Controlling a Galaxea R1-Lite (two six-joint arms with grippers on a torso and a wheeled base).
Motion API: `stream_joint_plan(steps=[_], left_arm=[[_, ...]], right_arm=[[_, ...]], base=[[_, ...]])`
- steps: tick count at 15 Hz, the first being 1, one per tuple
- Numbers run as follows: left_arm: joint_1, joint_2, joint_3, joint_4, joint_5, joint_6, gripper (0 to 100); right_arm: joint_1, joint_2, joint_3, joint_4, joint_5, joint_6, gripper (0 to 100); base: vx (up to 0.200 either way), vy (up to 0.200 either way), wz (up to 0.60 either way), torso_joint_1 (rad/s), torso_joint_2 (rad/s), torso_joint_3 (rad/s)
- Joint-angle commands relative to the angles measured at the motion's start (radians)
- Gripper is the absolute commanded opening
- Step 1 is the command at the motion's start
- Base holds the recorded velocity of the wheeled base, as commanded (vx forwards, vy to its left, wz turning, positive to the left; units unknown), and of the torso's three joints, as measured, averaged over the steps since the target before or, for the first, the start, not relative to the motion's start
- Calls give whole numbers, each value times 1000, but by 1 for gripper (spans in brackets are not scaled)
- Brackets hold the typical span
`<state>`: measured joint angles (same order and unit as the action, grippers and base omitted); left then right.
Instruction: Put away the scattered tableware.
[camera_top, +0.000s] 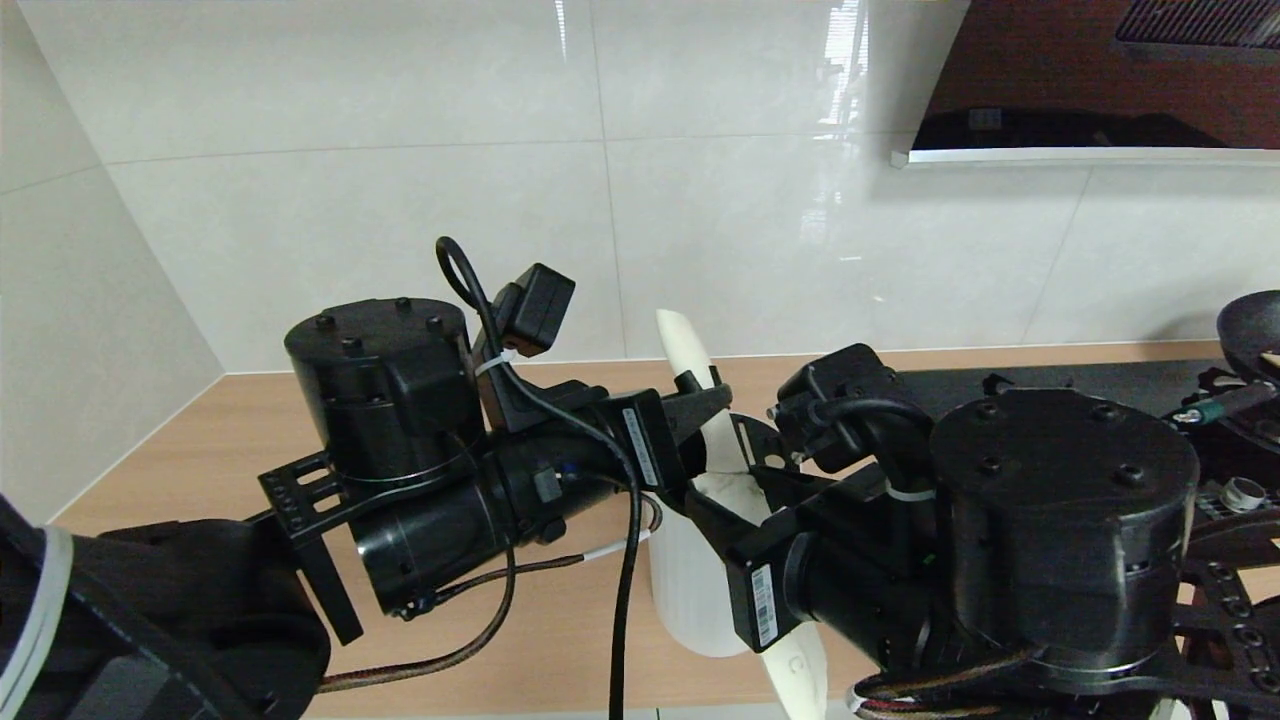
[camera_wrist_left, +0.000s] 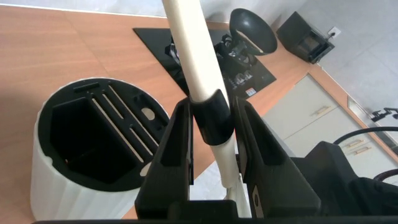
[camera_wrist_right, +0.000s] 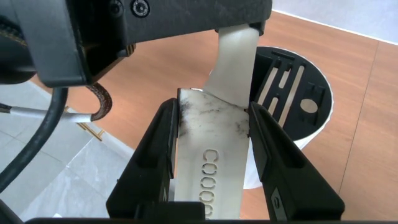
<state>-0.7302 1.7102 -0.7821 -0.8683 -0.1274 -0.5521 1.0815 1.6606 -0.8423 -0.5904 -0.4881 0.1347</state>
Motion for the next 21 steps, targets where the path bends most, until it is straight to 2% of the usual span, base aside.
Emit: stream_joint_plan(steps=[1, 4, 5, 12, 14, 16, 19, 21], left_arm=[[0, -7, 0, 0, 0, 0, 0], [0, -7, 0, -1, 2, -2, 0], [0, -11, 0, -1, 2, 0, 0], [3, -92, 0, -1, 3, 1, 0], [22, -127, -3, -1, 3, 26, 0], [54, -164, -6, -1, 3, 80, 0], [77, -199, -35, -5, -1, 89, 0], [84, -205, -40, -66, -8, 89, 0]], right_arm=[[0, -2, 0, 0, -6, 2, 0], [0, -2, 0, -2, -9, 2, 0], [0, -4, 0, -2, -9, 2, 100], [0, -47, 11, 0, -9, -3, 100], [-2, -96, 16, 8, -9, -9, 100], [-26, -153, 35, 20, -9, -66, 100], [-38, -190, 42, 21, -9, -90, 100], [-61, -193, 42, 21, -7, -92, 100]], base=[[0, 0, 0, 0, 0, 0], [0, 0, 0, 0, 0, 0], [0, 0, 0, 0, 0, 0], [0, 0, 0, 0, 0, 0], [0, 0, 0, 0, 0, 0], [0, 0, 0, 0, 0, 0], [0, 0, 0, 0, 0, 0], [0, 0, 0, 0, 0, 0]])
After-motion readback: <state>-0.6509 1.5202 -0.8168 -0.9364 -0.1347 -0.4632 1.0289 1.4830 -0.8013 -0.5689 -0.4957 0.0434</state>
